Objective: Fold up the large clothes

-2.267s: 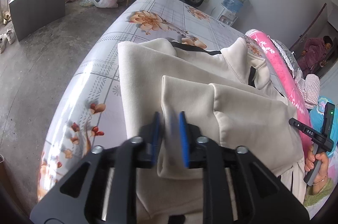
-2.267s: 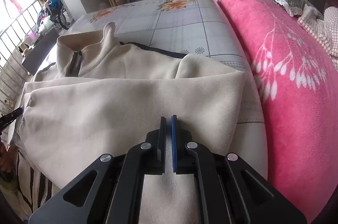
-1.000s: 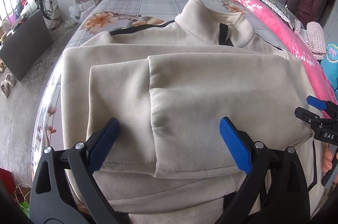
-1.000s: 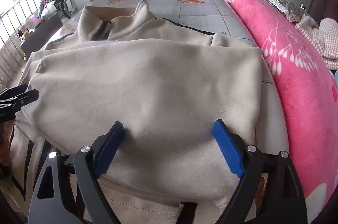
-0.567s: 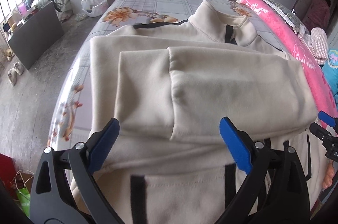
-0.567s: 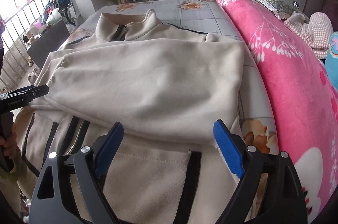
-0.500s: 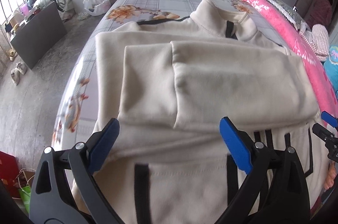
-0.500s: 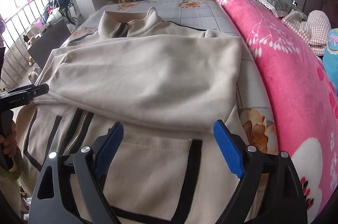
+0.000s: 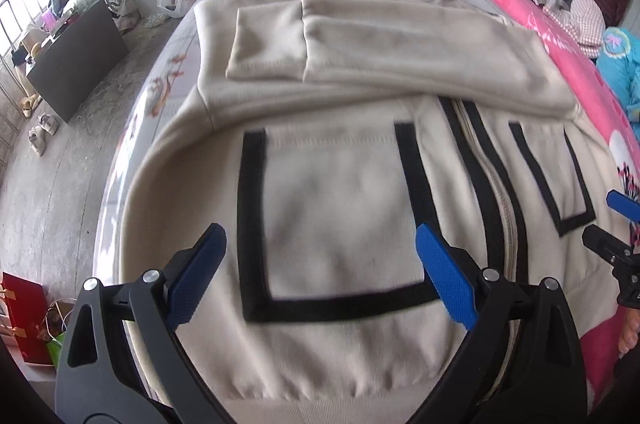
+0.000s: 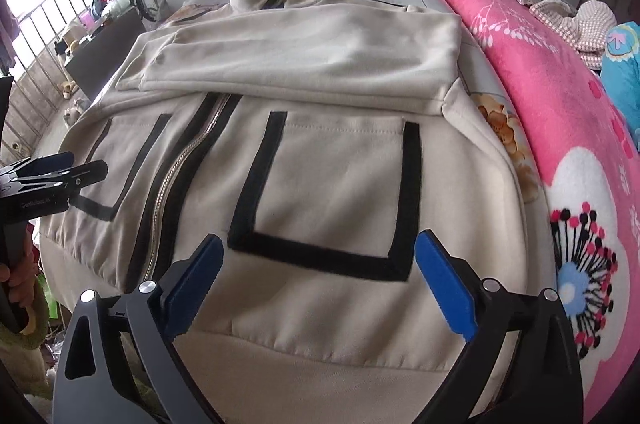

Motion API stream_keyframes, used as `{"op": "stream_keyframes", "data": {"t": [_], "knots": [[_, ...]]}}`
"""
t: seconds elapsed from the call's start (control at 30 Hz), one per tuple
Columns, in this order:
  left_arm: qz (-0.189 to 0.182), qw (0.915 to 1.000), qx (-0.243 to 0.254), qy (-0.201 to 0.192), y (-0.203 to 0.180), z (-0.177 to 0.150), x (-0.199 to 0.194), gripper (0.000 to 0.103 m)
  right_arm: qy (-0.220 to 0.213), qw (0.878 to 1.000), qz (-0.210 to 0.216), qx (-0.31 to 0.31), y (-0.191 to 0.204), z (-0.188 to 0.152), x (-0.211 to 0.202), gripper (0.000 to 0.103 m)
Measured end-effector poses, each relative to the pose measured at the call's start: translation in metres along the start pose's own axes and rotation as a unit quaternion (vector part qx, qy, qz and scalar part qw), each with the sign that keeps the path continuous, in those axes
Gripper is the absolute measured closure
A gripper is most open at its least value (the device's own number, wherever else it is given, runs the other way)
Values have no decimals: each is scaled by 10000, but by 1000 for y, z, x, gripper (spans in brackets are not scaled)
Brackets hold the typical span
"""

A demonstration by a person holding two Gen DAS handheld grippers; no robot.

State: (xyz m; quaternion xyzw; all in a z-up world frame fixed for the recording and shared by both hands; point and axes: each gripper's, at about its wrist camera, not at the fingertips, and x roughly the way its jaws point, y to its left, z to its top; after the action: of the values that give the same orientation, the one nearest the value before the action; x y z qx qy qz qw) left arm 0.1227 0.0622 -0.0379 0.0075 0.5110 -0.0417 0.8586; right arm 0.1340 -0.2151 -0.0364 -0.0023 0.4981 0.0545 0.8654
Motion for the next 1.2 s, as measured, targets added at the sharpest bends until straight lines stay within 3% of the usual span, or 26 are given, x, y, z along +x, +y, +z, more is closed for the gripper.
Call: {"op": "stream_keyframes", "data": {"t": [0.23, 0.7, 1.2], "knots": [[187, 9998, 37, 14, -7, -22, 8, 11, 339, 9979, -536, -162, 0, -15, 23, 7], [155, 9998, -87, -90, -6, -22, 9, 8, 123, 9995, -290, 1, -8, -22, 23, 6], [154, 9998, -94, -77, -5, -23, 9, 8, 366, 9989, -306, 35, -8, -16, 26, 6]]}}
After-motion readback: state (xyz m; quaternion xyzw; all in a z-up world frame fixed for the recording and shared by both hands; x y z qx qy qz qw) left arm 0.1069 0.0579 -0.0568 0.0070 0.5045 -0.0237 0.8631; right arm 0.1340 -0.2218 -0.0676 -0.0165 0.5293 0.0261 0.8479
